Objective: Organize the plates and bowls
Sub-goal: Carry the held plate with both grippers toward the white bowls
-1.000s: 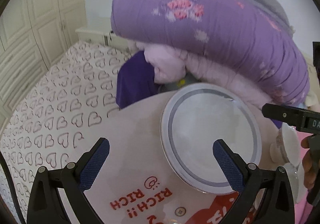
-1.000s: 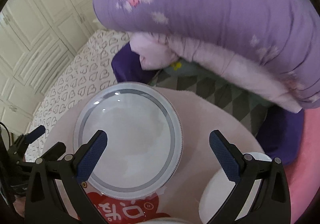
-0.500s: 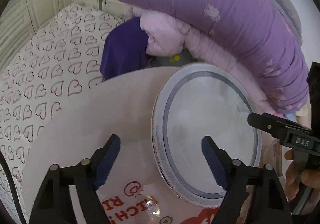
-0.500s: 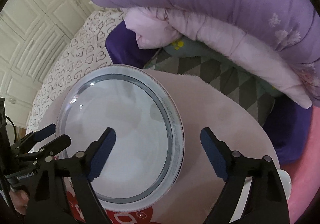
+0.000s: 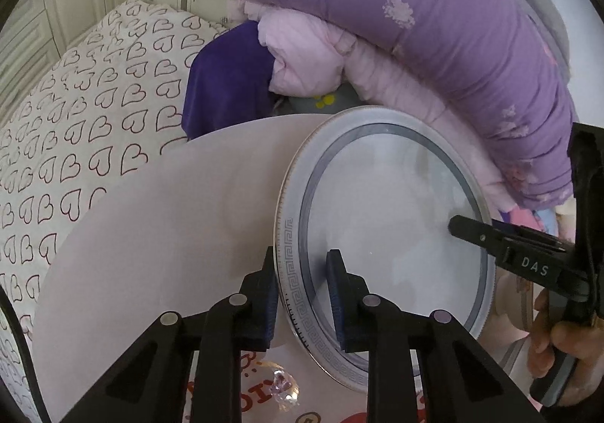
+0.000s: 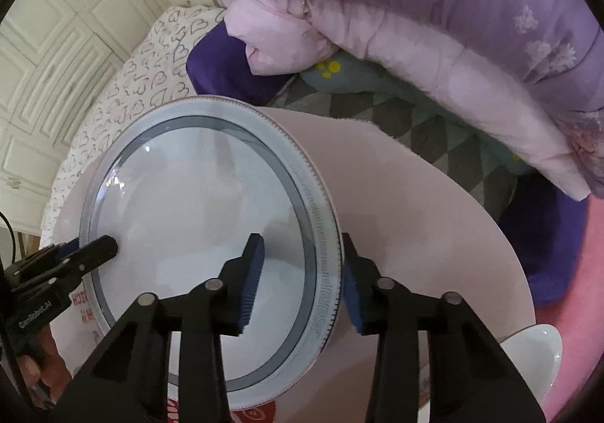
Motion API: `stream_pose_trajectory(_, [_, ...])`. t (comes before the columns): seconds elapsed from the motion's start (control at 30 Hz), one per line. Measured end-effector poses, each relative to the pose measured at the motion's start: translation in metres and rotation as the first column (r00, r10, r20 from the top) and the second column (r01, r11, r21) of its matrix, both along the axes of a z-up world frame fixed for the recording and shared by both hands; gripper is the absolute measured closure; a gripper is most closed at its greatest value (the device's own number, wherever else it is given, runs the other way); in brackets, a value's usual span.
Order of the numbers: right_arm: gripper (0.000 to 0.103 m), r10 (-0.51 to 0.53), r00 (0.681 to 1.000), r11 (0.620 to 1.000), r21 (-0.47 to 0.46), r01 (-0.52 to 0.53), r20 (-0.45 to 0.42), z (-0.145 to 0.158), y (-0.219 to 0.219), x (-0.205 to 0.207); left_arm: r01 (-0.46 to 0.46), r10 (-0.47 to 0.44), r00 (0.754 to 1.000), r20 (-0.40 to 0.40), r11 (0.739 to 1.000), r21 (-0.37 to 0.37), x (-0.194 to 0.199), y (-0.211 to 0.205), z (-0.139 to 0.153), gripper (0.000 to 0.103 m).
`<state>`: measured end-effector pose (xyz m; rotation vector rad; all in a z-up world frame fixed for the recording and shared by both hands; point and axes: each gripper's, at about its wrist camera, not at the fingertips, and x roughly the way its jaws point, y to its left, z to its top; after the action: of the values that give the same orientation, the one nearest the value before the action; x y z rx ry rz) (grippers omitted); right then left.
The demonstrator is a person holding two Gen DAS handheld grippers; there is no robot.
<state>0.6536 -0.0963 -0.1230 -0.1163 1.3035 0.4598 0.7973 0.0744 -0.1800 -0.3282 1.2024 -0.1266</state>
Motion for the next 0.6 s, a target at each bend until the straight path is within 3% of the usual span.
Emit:
stream_pose_trajectory(0.37, [0.077,-0.002,1.000,1.000,0.023,0.002,0.013,0.005,0.002,-0.017,-0.045,0.045,0.999,0.000,0.999,0.019,-0.017,0.009,0.007,0.083])
stream_pose_trajectory(0.6, [0.079,-0.004,1.000,0.999,0.049,0.004,0.004,0.007,0.005,-0.030,-0.058,0.058,0.998,0.004,0.998,0.033,-0.031,0.015,0.018,0.083])
